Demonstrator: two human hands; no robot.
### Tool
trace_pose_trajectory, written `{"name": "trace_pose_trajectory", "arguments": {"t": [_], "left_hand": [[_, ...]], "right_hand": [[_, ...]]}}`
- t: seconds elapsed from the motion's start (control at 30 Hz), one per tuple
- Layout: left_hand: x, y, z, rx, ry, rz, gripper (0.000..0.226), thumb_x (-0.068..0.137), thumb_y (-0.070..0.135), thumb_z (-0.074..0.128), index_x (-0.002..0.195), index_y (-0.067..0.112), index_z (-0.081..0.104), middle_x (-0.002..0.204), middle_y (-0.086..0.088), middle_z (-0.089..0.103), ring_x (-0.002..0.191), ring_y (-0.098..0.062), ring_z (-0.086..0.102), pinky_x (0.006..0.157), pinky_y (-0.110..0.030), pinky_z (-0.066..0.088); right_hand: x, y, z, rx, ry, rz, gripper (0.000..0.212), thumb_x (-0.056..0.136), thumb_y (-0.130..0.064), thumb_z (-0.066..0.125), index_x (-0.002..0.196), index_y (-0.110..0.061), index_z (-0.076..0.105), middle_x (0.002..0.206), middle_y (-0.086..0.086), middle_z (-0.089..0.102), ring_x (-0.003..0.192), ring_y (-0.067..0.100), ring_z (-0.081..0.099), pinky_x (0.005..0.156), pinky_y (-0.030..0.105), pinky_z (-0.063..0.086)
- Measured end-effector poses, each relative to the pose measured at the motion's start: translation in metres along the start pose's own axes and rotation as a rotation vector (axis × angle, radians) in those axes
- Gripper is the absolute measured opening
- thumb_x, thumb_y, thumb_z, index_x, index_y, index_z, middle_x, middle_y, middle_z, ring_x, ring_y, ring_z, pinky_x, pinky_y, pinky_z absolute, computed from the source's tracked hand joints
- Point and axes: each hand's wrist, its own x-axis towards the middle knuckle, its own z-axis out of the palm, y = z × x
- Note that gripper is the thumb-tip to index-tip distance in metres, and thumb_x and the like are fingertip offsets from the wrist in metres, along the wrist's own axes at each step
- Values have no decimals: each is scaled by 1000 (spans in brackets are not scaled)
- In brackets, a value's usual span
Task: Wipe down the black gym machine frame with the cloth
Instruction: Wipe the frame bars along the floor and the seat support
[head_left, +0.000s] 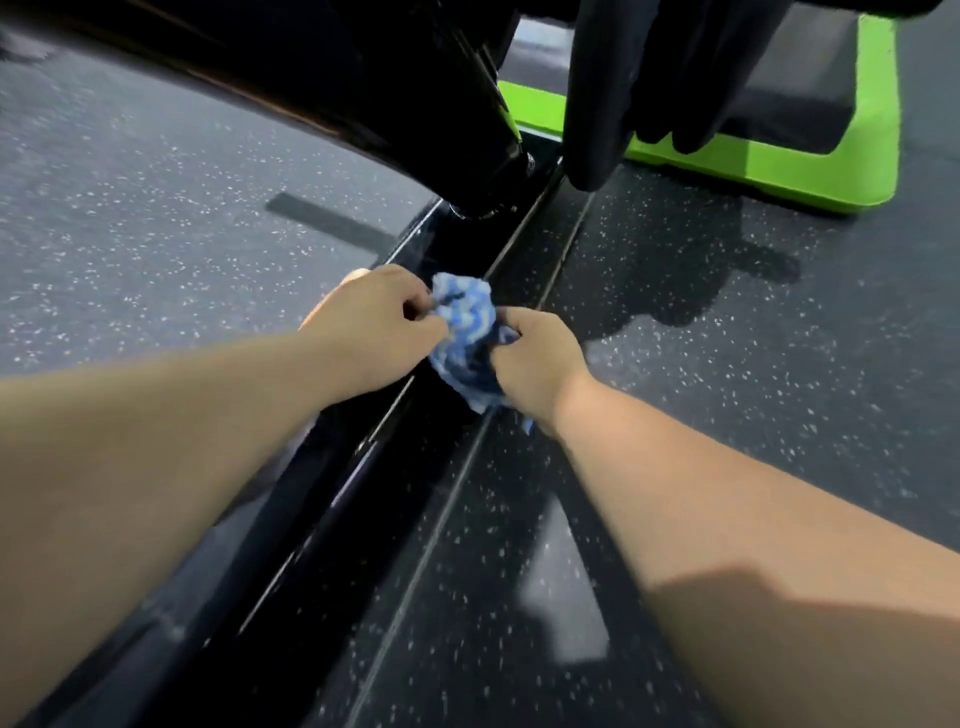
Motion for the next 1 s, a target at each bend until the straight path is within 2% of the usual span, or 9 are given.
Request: {"name": "trace_pose_trajectory", "arguments": {"t": [0.07,0.2,0.3,0.37,0.53,0.67,0.8,0.93,1.0], "left_hand": [[-26,18,-9,-114,-215,-100,23,76,34,66,76,12,60,77,1,57,75,-19,51,66,-28,39],[-61,45,-32,-538,-562,-314,25,83,14,71,99,22,54,90,1,69,86,-15,66,84,-30,51],[-64,60,-40,-803,-485,-356,32,84,-5,62,97,22,50,83,-2,66,72,-17,65,76,-32,55],[-70,81,-38,-919,-449,-368,34,86,-12,52,91,22,52,75,-1,63,61,-14,64,66,-28,57],[-115,155,-7,-1029,-523,-451,54,72,4,69,123,13,53,95,-16,64,77,-23,60,67,-31,50],[-170,213,13,-1021,-636,-492,20,88,11,57,107,9,64,81,-9,72,62,-17,67,53,-22,53],[-226,274,6,-1123,-674,-466,49,74,0,61,122,8,59,98,-7,71,76,-16,67,73,-29,57],[-287,361,-12,-1163,-755,-507,57,66,-1,62,120,14,58,91,-3,68,62,-7,58,47,-14,42],[-317,406,-24,-1114,-779,-482,49,66,5,65,115,10,62,95,-6,69,72,-11,61,56,-15,46]], "right_hand": [[-29,-1,-12,51,8,144,28,87,-3,48,99,-24,62,91,1,65,86,21,62,74,32,52],[-73,-16,-32,316,-55,348,33,86,1,52,99,-29,55,98,8,68,86,25,68,77,47,59],[-93,-37,-52,415,-145,372,18,81,-1,63,85,-18,58,75,2,62,63,16,60,67,28,51],[-112,-41,-68,489,-130,408,10,82,-13,65,82,-19,58,74,1,57,67,17,54,72,28,42],[-166,-11,-130,523,101,431,15,77,-9,67,78,-15,52,79,14,55,75,22,51,68,36,39],[-233,22,-177,618,144,504,22,83,6,52,80,-16,55,92,16,64,81,23,57,71,35,45],[-304,32,-224,683,151,559,24,84,1,50,91,-16,66,91,10,70,77,21,58,63,28,43],[-383,27,-308,753,143,572,26,87,0,48,77,-15,67,70,0,64,59,12,54,45,15,41],[-419,22,-347,818,156,602,21,90,-12,52,75,-15,66,73,-1,66,65,14,58,54,19,45]]}}
